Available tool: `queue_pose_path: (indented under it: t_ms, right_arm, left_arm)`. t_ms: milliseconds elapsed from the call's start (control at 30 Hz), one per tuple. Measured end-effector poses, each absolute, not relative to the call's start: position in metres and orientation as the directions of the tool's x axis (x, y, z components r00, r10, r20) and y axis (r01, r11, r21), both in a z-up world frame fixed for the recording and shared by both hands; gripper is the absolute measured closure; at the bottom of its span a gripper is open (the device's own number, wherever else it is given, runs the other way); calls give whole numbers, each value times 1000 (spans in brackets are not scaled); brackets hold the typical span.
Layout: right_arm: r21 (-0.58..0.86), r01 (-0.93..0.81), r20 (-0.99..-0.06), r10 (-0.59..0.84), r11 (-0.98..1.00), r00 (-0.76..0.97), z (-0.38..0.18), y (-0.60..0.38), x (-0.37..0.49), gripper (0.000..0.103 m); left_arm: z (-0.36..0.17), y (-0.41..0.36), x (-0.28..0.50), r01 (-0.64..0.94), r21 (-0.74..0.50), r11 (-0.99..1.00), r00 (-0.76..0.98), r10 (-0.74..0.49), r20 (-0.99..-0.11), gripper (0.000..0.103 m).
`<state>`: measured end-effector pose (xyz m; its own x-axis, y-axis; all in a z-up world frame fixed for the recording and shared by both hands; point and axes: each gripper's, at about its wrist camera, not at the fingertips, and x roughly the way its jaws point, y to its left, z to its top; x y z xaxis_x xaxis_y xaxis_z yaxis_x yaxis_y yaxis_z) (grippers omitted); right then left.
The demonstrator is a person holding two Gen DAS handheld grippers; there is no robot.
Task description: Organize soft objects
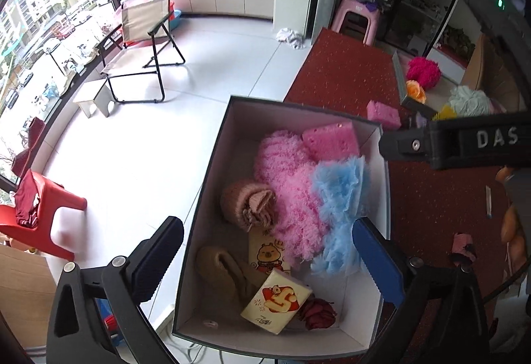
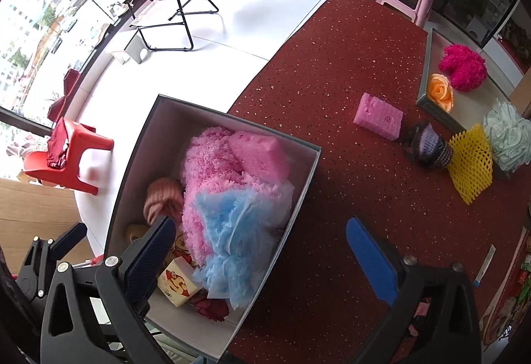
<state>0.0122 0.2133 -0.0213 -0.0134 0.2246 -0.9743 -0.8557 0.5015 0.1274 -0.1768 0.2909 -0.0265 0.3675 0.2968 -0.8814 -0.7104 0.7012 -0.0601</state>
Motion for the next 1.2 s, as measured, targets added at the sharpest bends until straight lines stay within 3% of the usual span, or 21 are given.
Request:
queue_pose_path:
  t_ms: [67, 133, 333, 600, 1200]
  right_arm:
    - [133, -843, -971, 240, 522, -5, -14, 203, 13, 0]
    - [131, -833, -966, 257, 538, 14, -6, 193, 13, 0]
    - [155, -810, -971, 239, 565, -19, 0, 171, 4, 0]
    - [116, -862, -984, 174, 493, -32, -6, 161, -26, 0]
    - [88, -883, -988, 151, 461, -20, -1, 155, -41, 0]
  left_arm:
    - [-13, 289, -185, -727, -81, 682, 376, 296, -878, 1]
    - [-11, 293, -187, -703, -160, 693, 397, 196, -897, 1]
    - [-13, 276, -191, -704, 76, 706, 199, 298, -934, 1]
    - [-17, 257, -205, -682, 79, 727, 139, 235, -962, 1]
    - [-10, 255, -209, -681, 78, 728, 116, 213, -970, 1]
